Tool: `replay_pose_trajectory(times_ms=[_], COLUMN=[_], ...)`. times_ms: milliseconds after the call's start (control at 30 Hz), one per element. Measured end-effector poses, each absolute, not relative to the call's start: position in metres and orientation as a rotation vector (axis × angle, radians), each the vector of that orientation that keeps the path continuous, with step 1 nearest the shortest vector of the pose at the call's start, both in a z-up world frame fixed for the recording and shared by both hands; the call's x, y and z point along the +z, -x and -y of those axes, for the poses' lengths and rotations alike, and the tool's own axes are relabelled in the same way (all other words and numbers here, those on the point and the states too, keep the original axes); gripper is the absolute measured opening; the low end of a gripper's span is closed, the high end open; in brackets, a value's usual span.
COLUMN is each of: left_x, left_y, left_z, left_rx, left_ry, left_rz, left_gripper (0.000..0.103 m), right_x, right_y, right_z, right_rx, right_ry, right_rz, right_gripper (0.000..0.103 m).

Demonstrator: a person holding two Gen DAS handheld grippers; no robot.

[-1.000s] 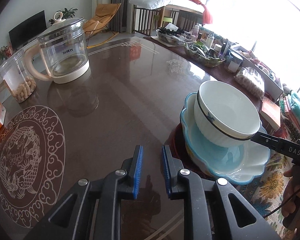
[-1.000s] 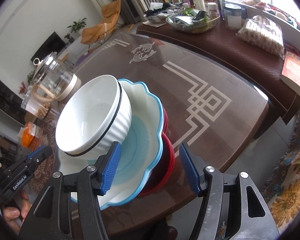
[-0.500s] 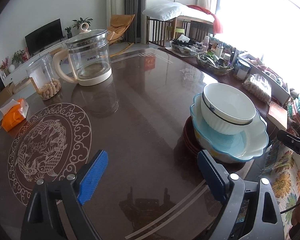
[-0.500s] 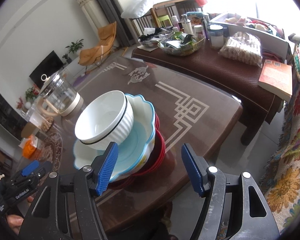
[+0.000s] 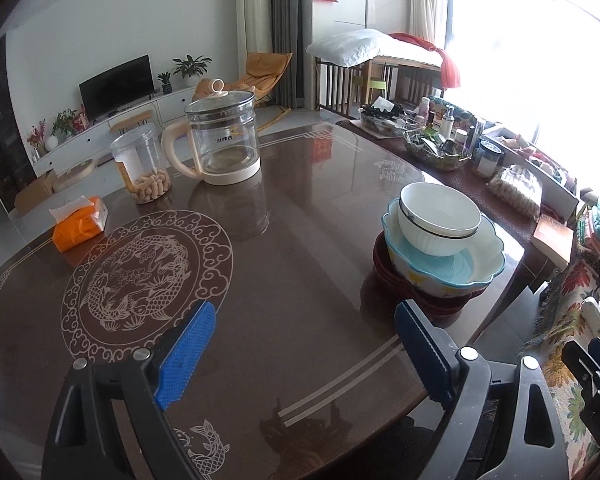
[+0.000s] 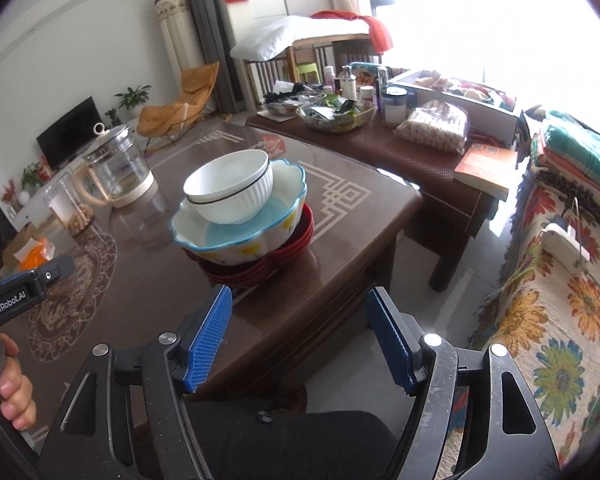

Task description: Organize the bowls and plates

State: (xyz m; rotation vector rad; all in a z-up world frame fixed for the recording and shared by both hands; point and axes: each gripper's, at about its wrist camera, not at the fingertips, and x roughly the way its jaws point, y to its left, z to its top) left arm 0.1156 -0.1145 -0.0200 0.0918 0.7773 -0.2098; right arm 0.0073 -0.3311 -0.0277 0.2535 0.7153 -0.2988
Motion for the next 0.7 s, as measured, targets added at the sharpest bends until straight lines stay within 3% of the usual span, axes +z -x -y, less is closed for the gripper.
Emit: replay_pose_trajectory(times_ms=[367,700], left_x=[0.009,0.007], left_y=[-0.067,-0.044], left_z=[0.104,0.103], left_rx=[-0.192,-0.231], left_ry=[-0.168,-0.18], left_rz=[-0.736,-0.761], left_gripper=[0.091,0.091], right_x=[0.017,0.015], right_y=[0.028,0.036], right_z=[0.283,0.261], right_rx=[-0.333,-0.326], right_ry=[-0.153,-0.095], right_rz=[-0.683,-0.673], right_gripper=[0.077,0.079])
